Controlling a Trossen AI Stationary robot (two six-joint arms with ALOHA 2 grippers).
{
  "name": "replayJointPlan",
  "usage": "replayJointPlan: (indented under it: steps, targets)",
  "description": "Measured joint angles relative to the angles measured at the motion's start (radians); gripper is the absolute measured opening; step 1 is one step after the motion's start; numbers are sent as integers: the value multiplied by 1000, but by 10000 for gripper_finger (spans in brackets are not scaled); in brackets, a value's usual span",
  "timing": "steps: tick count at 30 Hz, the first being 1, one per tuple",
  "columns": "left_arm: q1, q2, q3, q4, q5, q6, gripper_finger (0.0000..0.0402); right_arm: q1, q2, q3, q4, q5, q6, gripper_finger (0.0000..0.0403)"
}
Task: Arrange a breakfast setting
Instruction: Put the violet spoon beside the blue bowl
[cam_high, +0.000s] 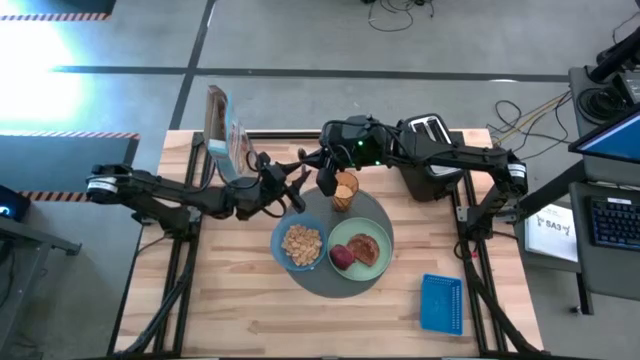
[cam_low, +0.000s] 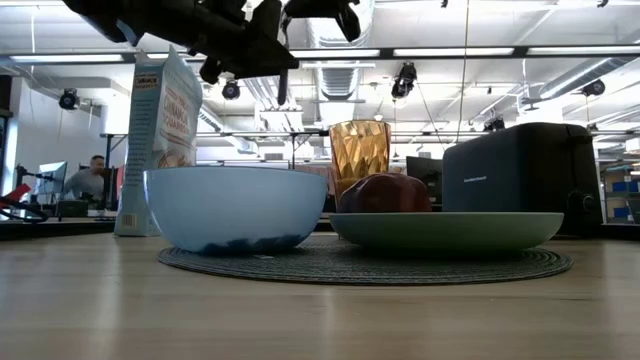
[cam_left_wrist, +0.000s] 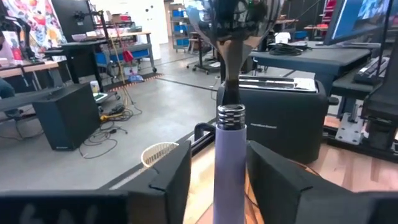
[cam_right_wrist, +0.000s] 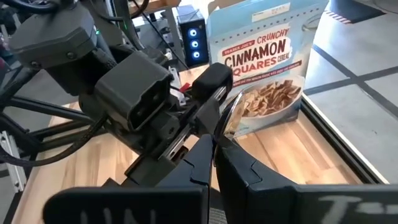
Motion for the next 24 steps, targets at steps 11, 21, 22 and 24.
replayJointPlan:
  steps: [11,21,22,24]
  targets:
    - [4,-2,0,-20,30,7,40,2,0,0,-10,1,-6,8]
    - [4,-25,-1,-37,61,0,40,0,-3,0,-23,24,31,8]
    - [4,-29,-1,-39,63,0,40,0,-5,0,-28,24,29,9]
    - [4,-35,-1,-52,65,-1,40,0,-10,0,-36,25,18,9]
